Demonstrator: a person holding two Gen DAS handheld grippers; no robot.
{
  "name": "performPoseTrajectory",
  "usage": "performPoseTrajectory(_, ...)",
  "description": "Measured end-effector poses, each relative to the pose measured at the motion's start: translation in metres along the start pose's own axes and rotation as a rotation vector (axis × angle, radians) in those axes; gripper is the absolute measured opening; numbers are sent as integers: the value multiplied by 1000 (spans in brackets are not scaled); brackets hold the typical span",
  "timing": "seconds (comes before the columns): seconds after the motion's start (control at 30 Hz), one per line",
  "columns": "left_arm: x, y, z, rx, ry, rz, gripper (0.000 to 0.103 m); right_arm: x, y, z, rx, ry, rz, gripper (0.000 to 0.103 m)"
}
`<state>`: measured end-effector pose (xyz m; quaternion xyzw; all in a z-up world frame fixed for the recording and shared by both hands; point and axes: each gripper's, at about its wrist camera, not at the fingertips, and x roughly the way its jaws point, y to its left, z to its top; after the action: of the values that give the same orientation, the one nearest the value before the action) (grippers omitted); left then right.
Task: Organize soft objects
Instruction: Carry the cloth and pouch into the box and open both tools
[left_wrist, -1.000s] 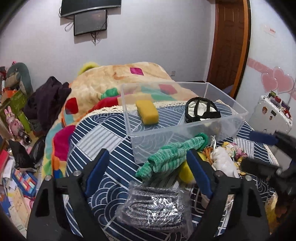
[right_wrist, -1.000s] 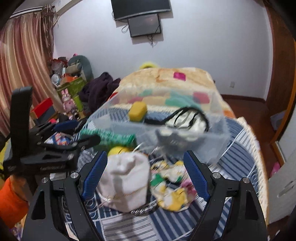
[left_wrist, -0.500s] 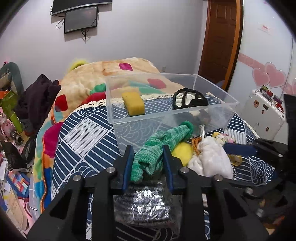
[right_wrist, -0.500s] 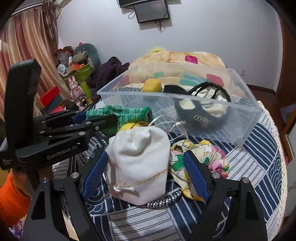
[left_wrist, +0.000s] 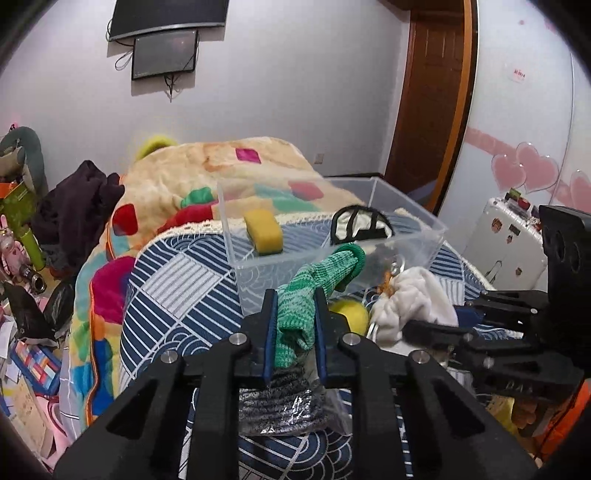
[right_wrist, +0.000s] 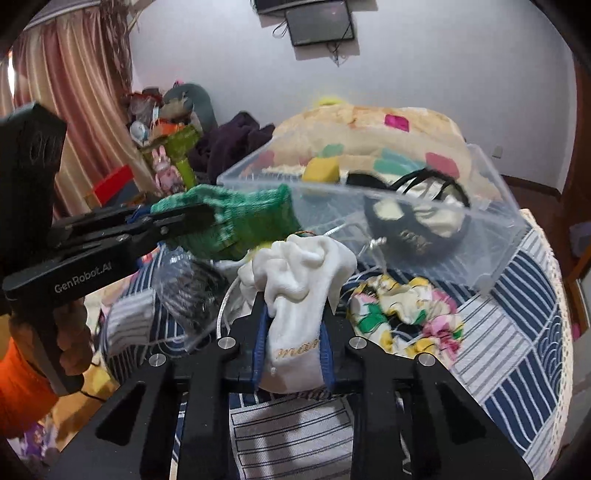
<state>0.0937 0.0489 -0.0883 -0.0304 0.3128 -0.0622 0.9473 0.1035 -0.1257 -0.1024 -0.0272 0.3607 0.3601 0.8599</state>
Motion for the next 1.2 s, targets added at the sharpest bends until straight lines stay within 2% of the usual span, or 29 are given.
performPoseTrajectory(0.23, -22, -6, 16, 9, -76, 2, 17, -31, -11, 13, 19, -90, -26, 22)
performPoseTrajectory(0.4, -32, -9, 32, 37, -151, 53, 17, -50, -19, 33, 31, -168, -67, 22)
performPoseTrajectory(0.67, -21, -8, 57, 38, -202, 88, 17, -60, -28, 65, 23, -262, -150, 22)
performPoseTrajectory(0.9, 17, -1, 69, 20, -152, 99, 17, -39, -28, 85, 15, -269, -190, 22)
performPoseTrajectory(1.2, 69, 3, 68, 1, -29, 86, 17, 4, -33, 96, 23, -177, -208, 22)
